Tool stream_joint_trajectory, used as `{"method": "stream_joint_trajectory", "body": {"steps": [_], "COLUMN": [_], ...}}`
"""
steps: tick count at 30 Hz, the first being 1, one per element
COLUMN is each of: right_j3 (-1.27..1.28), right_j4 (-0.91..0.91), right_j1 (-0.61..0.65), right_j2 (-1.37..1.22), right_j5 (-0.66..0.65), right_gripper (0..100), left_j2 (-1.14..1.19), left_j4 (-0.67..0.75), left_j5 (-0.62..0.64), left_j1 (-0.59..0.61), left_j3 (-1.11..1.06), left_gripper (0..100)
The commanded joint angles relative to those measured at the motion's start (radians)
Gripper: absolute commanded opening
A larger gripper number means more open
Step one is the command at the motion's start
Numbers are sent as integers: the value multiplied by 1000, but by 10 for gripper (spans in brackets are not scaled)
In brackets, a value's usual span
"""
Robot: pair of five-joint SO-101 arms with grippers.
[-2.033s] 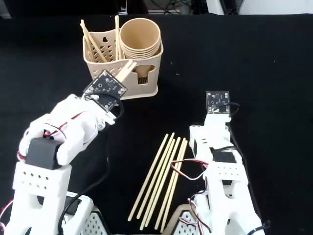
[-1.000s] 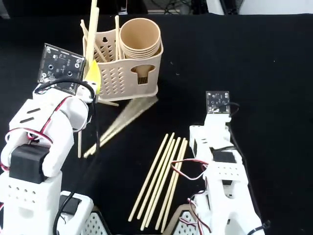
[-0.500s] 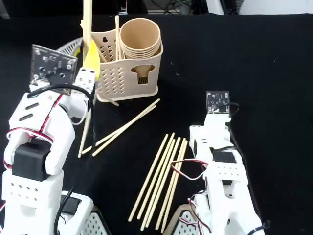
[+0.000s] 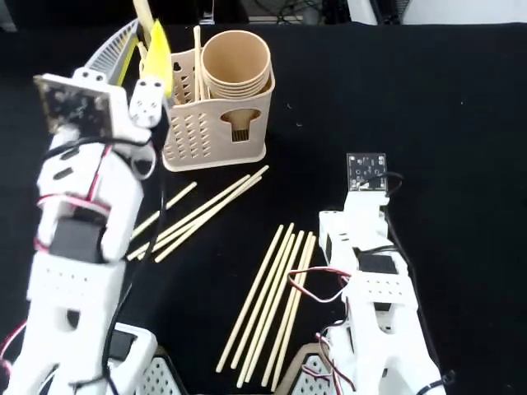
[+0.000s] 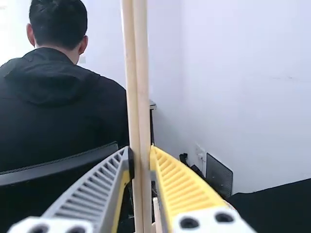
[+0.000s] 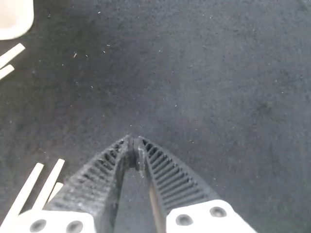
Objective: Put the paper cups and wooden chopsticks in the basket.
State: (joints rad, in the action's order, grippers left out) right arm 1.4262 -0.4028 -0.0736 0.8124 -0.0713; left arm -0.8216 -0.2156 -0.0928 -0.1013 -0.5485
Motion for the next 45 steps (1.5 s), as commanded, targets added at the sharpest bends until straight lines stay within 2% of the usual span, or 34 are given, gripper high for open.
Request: {"method": "stream_joint_trajectory", "body": {"steps": [1, 7, 24, 29, 32, 39, 45], "right_j3": [-5, -5, -7, -7, -7, -7, -7], "right_j4": [20, 20, 20, 20, 20, 20, 20], "right_j1": [-6, -6, -5, -5, -5, -5, -5], "right_j2": [13, 13, 13, 13, 13, 13, 13], "right_j5": [-12, -12, -12, -12, -12, -12, -12], "right_gripper": [21, 21, 21, 21, 21, 21, 21], "left_j2": [91, 239, 411, 396, 359, 127, -170], "left_j4": [126, 209, 215, 207, 196, -25, -388], "left_j5": [8, 9, 9, 9, 9, 9, 0], "left_j1": [27, 48, 50, 50, 50, 50, 88], "left_j3": [1, 2, -35, -39, -45, -50, -77], "left_gripper": [30, 30, 36, 177, 185, 177, 179]}}
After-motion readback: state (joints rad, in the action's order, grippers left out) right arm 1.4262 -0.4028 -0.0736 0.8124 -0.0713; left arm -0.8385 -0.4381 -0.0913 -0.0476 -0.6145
